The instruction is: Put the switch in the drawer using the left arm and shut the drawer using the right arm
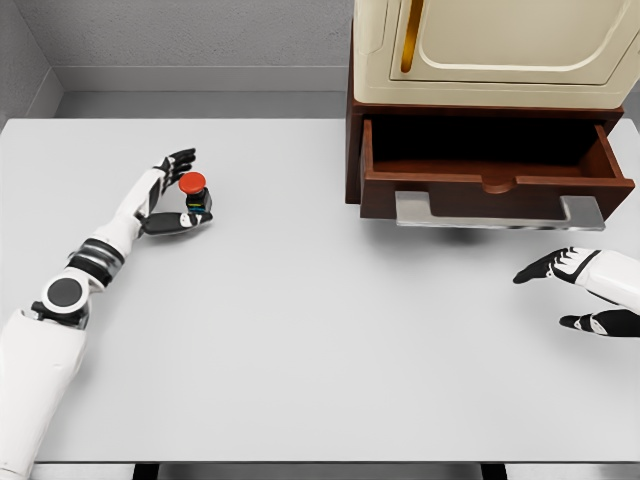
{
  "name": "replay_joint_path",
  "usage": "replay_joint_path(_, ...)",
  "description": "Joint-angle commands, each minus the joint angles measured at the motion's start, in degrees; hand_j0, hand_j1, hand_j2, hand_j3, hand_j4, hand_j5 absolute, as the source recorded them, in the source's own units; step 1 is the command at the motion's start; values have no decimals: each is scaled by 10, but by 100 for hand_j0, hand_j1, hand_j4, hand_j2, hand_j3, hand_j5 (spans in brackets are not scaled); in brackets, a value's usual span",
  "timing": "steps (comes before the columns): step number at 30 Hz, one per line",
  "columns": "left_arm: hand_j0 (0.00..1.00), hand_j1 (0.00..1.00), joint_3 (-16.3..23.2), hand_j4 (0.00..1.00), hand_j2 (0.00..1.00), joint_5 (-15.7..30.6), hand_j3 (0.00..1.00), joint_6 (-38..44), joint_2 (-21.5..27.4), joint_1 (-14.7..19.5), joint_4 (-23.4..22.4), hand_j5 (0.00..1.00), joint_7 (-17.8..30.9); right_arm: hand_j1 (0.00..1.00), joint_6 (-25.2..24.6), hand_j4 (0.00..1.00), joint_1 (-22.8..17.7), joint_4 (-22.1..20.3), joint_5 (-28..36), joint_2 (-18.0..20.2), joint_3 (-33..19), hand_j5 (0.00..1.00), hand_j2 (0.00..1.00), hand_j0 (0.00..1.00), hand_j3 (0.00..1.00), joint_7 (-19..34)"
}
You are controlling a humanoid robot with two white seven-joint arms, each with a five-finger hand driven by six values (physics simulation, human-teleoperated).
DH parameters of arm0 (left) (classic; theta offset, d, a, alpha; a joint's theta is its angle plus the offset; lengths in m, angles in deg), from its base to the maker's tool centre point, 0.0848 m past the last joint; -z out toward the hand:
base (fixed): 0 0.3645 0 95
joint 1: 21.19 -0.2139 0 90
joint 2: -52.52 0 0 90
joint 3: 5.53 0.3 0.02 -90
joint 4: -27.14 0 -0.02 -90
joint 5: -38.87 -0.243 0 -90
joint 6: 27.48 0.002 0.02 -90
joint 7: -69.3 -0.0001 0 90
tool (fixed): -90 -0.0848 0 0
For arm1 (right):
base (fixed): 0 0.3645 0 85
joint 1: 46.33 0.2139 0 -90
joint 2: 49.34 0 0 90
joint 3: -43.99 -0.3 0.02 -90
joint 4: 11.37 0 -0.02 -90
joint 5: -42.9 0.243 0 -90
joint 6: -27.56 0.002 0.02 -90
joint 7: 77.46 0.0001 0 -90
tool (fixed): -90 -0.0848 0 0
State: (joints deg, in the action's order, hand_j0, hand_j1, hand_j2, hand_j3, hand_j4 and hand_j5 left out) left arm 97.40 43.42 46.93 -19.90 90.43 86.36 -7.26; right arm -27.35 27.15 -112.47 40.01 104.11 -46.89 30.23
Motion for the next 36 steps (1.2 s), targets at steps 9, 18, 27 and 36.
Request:
replay_joint_path(9,63,63,0,63,63,2,63,-8,1,-2,-1,63,0,80,-1,80,0,0,4,1,0,80,80,80,80,0)
replay_joint_path(18,41,41,-2,41,41,-2,41,-10,2,-3,6,41,0,81,-1,81,0,0,4,1,0,81,81,81,81,0)
replay_joint_path(27,37,37,0,37,37,-2,37,-8,1,-2,53,37,0,82,-1,82,0,-1,4,2,0,82,82,82,82,1)
replay_joint_path(36,36,36,0,36,36,-10,36,-8,2,-9,107,36,0,85,-1,85,0,-1,4,5,-1,85,85,85,85,1)
